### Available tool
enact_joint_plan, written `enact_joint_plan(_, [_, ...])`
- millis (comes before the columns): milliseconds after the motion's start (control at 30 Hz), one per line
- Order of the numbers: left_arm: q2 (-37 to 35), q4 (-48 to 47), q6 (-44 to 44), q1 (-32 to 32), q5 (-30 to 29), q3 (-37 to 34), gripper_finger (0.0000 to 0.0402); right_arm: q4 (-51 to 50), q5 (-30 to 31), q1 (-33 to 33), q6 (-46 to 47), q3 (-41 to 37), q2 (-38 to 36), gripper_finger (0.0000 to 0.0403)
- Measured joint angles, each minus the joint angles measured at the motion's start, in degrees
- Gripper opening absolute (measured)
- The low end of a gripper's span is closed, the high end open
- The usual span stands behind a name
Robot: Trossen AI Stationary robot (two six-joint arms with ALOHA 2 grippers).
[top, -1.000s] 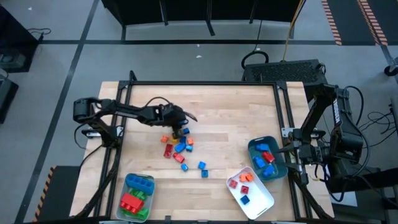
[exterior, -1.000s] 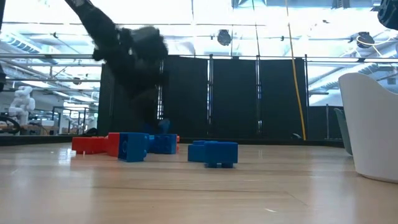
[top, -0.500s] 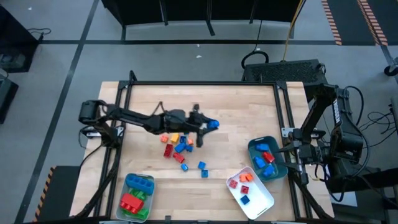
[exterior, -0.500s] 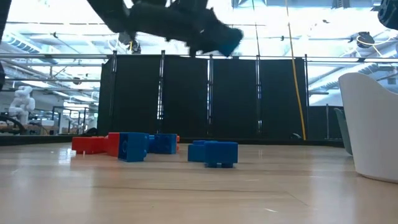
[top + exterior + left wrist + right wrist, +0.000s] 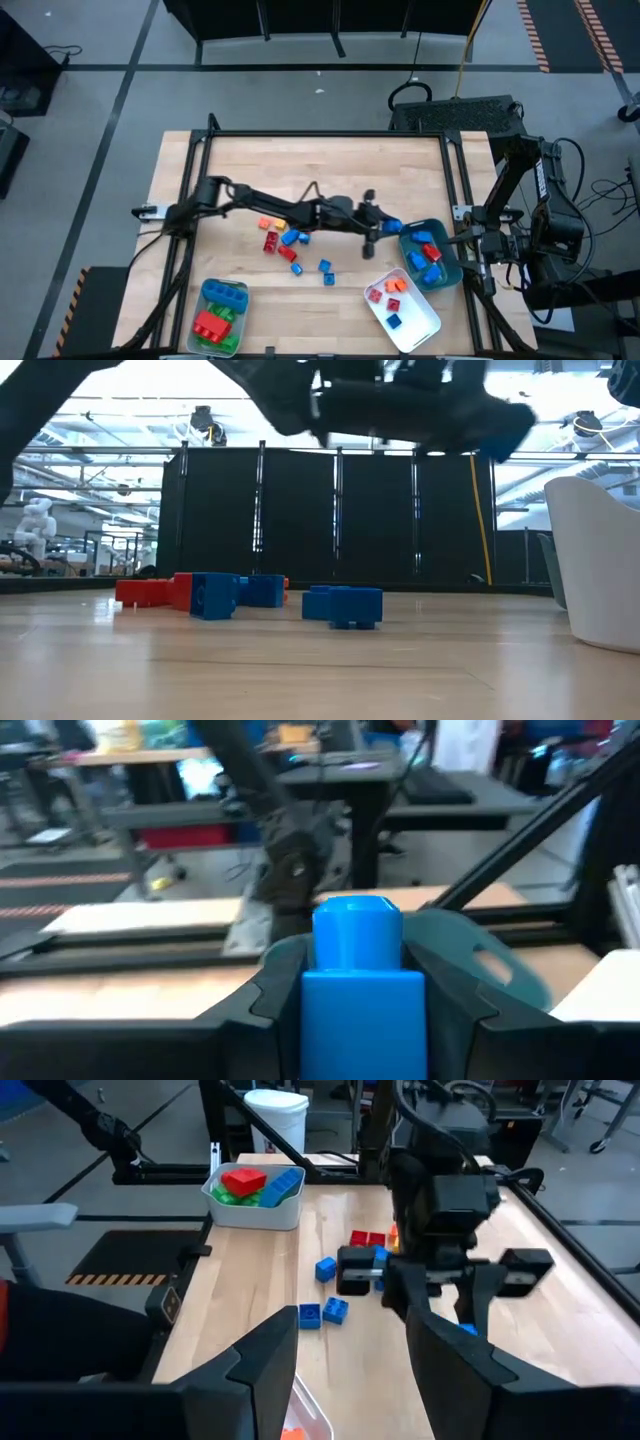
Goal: Sort blocks by size
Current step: Put the big square blue game piece into the blue bin, then put the small square blue game piece into the white bin
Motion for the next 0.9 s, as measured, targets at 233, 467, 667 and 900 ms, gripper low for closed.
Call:
enact_joint_plan(233, [9.9,-4.5,0.0,-0.7,2.1,14.9,0.0136,0.1,-0.1,0.0,0.2,0.0,0.0,0.0171])
enact_joint_plan(467, [17.9,-9.2,0.0,-0.6,3.8,26.9,0.0143,0.1,-0.1,0.0,0.1,0.0,0.0,0.0171])
enact_joint_plan(667, [20.7,-9.9,4.7,-0.1,3.8,31.6,0.0208,0.1,-0.1,0.0,0.1,0.0,0.0,0.0171])
enact_joint_plan(900, [18.5,-20.1,7.9,-0.1,4.5,31.9,0.0261,0.0,-0.2,0.0,0.0,0.0,0.0,0.0171])
